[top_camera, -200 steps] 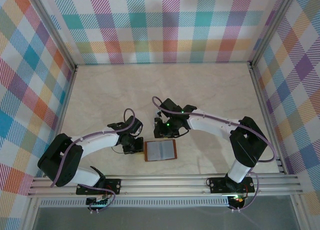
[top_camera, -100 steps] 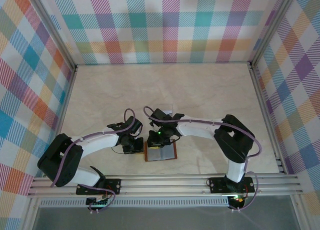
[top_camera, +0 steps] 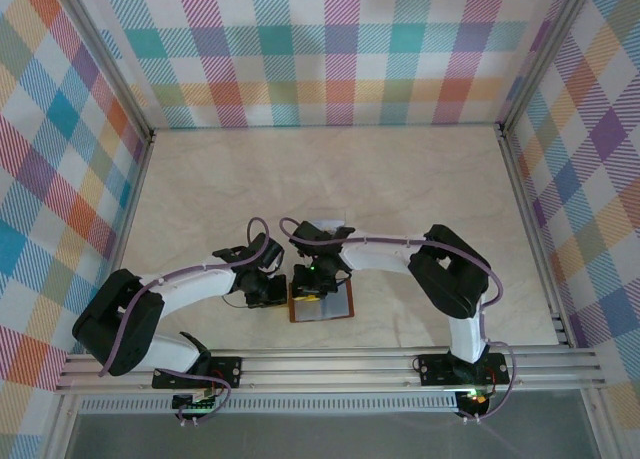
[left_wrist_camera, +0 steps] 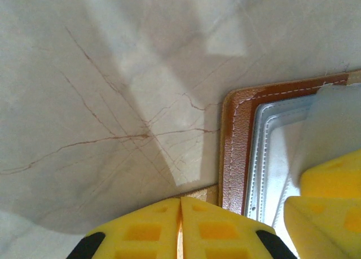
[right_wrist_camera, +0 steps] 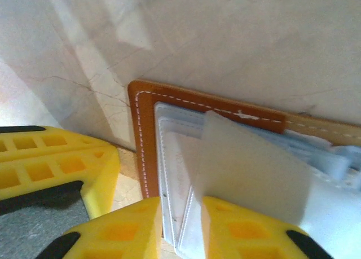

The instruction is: Take the credit cards out of the card holder

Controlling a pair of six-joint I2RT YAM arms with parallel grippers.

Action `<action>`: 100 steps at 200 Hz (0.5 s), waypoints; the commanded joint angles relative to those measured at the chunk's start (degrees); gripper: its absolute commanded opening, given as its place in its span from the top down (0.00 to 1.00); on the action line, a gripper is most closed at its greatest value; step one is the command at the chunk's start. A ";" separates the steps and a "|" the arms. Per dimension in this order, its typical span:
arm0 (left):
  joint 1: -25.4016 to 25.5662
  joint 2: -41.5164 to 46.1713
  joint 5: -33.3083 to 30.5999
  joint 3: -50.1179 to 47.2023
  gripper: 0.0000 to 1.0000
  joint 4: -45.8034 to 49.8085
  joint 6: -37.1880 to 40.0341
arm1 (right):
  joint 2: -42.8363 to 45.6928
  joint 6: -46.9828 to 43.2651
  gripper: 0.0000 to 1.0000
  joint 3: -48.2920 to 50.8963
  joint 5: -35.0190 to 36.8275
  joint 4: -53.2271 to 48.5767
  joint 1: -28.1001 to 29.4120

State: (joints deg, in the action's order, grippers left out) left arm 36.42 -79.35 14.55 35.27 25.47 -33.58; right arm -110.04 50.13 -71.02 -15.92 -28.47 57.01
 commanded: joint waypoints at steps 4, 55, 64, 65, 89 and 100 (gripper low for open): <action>-0.31 -0.95 -0.50 -2.49 0.90 1.55 0.14 | -0.88 -0.91 0.70 -1.65 5.14 -8.15 0.90; -0.30 -0.60 -0.75 -2.22 0.89 2.39 0.44 | -2.45 -1.57 0.63 -6.05 10.75 -16.04 2.56; -0.30 -0.61 -0.75 -2.14 0.89 2.60 0.37 | -2.59 -1.60 0.62 -7.03 11.82 -17.30 2.90; -0.30 -0.57 -0.75 -2.13 0.89 2.62 0.36 | -2.61 -1.65 0.61 -7.16 11.89 -17.53 2.91; -0.30 -0.41 -0.83 -1.69 0.89 3.43 0.47 | -3.62 -2.08 0.59 -11.09 16.34 -23.42 4.11; -0.30 0.04 -0.93 -1.76 0.89 3.69 0.51 | -3.78 -2.23 0.57 -12.16 17.59 -25.42 4.33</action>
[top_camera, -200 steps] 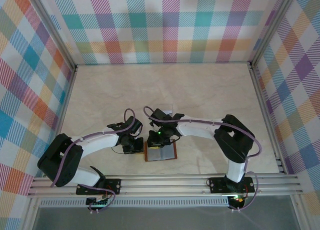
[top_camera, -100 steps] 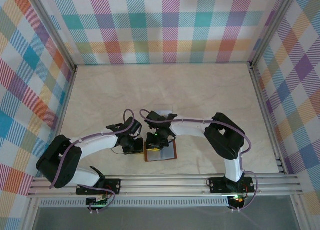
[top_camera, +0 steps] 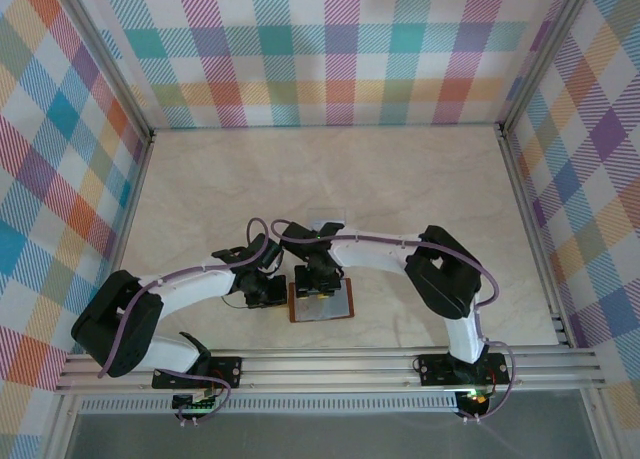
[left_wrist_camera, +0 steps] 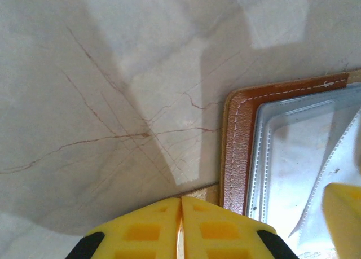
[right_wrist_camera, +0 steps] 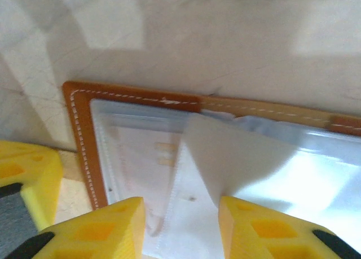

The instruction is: Take the credit cards out of the card holder

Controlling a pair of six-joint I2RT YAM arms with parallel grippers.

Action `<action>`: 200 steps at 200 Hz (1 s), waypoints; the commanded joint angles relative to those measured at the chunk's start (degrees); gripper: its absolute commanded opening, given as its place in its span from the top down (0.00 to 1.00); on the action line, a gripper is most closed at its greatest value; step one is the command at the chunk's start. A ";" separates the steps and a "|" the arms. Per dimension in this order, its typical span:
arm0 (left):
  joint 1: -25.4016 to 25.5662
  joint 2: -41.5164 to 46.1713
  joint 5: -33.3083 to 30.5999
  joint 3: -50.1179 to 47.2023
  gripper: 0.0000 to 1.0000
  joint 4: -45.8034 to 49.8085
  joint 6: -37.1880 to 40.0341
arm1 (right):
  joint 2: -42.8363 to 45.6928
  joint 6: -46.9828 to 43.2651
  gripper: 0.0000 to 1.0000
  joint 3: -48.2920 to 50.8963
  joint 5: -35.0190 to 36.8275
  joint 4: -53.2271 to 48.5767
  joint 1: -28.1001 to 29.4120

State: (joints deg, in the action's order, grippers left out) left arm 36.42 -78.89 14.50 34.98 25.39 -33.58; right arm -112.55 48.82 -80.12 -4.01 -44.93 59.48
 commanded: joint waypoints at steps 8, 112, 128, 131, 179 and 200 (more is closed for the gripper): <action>-0.30 -0.16 -0.88 -1.66 0.88 3.84 0.40 | -1.20 -0.84 0.56 -3.37 6.43 -9.86 1.95; -0.30 0.19 -0.79 -1.94 0.88 3.73 0.52 | 2.45 -0.59 0.56 -1.36 3.24 -4.97 2.04; -0.26 0.13 -0.71 -2.02 0.88 3.53 0.48 | 4.05 -0.07 0.59 0.19 0.23 -0.85 2.04; -0.29 0.13 -0.69 -2.02 0.88 3.53 0.53 | 4.31 0.09 0.60 0.60 -0.56 0.13 2.04; -0.30 0.38 -0.51 -2.42 0.88 3.47 0.66 | 2.86 4.52 0.68 5.68 -12.18 15.65 1.95; -0.30 0.71 -0.62 -2.72 0.89 3.62 0.78 | 1.96 5.64 0.68 6.92 -12.16 16.52 2.00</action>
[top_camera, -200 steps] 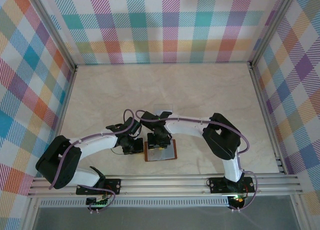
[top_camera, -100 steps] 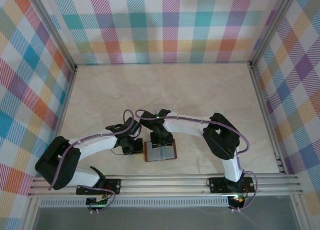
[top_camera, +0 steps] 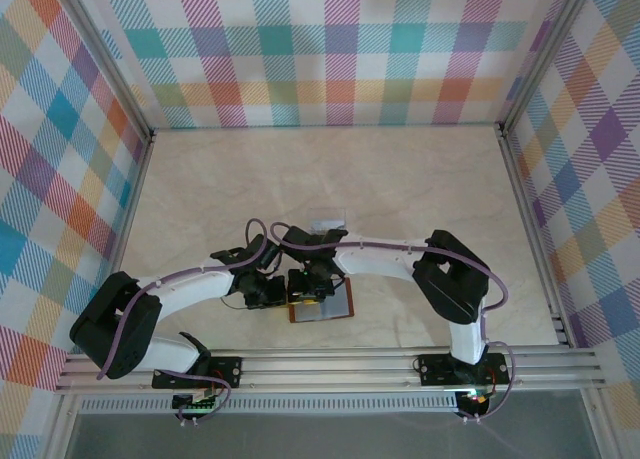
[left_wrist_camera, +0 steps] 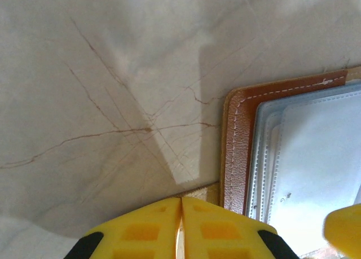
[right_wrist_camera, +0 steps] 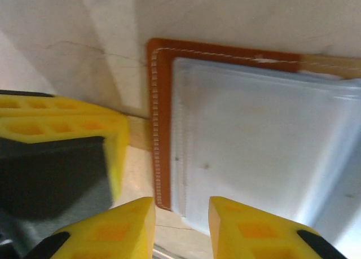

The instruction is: Take the credit cards out of the card holder

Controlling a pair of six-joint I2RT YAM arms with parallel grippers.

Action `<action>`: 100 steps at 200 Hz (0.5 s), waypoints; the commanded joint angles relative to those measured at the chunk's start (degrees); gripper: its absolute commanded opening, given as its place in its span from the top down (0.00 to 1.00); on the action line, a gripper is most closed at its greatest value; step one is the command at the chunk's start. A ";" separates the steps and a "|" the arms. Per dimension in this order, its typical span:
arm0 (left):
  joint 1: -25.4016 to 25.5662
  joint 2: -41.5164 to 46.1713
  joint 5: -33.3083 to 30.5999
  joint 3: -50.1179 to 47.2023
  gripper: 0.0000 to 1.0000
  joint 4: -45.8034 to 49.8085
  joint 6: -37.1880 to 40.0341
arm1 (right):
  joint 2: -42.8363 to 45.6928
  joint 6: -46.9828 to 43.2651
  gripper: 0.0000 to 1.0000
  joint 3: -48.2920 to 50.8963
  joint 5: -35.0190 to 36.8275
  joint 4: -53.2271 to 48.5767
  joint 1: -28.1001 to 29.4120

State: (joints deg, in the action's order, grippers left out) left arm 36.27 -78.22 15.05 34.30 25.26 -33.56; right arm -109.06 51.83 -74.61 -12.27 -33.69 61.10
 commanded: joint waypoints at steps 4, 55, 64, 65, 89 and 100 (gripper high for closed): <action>-0.15 0.08 -1.16 -2.11 0.89 3.75 0.70 | -1.59 2.71 0.69 1.67 -3.55 4.98 0.36; -0.15 -0.12 -1.16 -2.10 0.88 3.72 0.88 | -1.95 2.61 0.66 3.77 -0.52 1.08 0.38; -0.15 -0.16 -1.40 -1.91 0.88 3.91 0.94 | -1.95 2.57 0.65 3.77 0.13 0.14 0.35; -0.15 -0.17 -1.41 -1.89 0.88 3.92 0.95 | -1.95 2.57 0.65 3.77 0.22 0.00 0.34; -0.15 0.17 -1.65 -1.77 0.88 4.02 0.81 | -1.19 2.37 0.63 3.38 2.80 -3.24 0.33; -0.15 0.02 -1.63 -1.77 0.88 4.04 0.72 | -0.75 2.57 0.61 3.24 4.15 -4.67 0.34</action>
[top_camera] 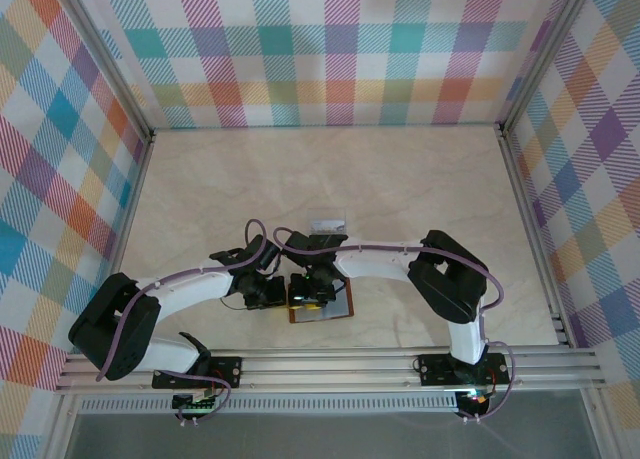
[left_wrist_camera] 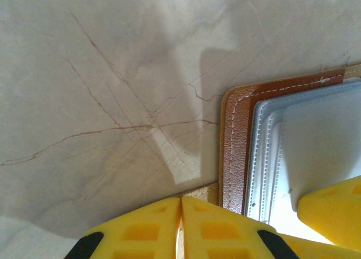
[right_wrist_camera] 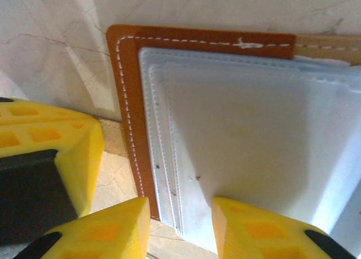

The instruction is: Take the credit cards out of the card holder

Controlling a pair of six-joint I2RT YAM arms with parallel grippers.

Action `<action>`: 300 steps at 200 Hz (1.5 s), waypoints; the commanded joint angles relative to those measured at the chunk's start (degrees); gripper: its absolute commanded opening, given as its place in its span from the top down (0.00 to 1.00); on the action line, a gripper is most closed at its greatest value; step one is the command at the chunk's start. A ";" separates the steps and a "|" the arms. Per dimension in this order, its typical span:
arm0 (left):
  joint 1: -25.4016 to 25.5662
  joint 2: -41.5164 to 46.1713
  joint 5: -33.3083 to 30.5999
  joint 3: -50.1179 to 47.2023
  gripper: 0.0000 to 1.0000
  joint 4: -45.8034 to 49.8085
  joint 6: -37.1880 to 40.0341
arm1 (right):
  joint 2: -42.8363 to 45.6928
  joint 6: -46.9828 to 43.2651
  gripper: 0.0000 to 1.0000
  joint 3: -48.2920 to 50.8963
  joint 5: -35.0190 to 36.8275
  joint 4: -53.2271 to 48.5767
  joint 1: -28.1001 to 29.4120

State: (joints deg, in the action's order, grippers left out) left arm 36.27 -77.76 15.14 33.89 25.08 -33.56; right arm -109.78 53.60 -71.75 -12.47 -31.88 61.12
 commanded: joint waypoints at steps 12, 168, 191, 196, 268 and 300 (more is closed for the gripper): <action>-0.16 -0.55 -1.33 -1.31 0.88 3.94 0.84 | 0.39 0.59 0.59 0.17 5.66 -7.65 0.40; -0.15 -1.53 -1.95 0.17 0.88 5.07 1.91 | 2.40 -0.66 0.43 -2.63 15.82 -18.61 0.66; -0.15 -1.59 -1.74 0.45 0.88 5.24 1.86 | 4.26 -0.22 0.41 -1.16 16.31 -17.64 0.36; -0.15 -1.75 -1.61 0.75 0.88 5.35 2.06 | 4.82 -0.10 0.41 -0.85 16.49 -17.56 0.26; -0.02 -2.42 -0.90 5.38 0.86 8.67 3.13 | 7.73 -1.06 0.41 6.13 15.60 -14.26 -3.20; 0.86 -0.70 -1.51 7.56 0.85 11.35 2.81 | 7.82 -1.75 0.42 8.69 13.98 -12.53 -4.12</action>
State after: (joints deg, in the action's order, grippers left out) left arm 36.45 -79.88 14.37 39.07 32.29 -31.57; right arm -103.00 53.08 -64.49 3.01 -45.56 57.58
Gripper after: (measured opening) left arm 0.145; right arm 0.585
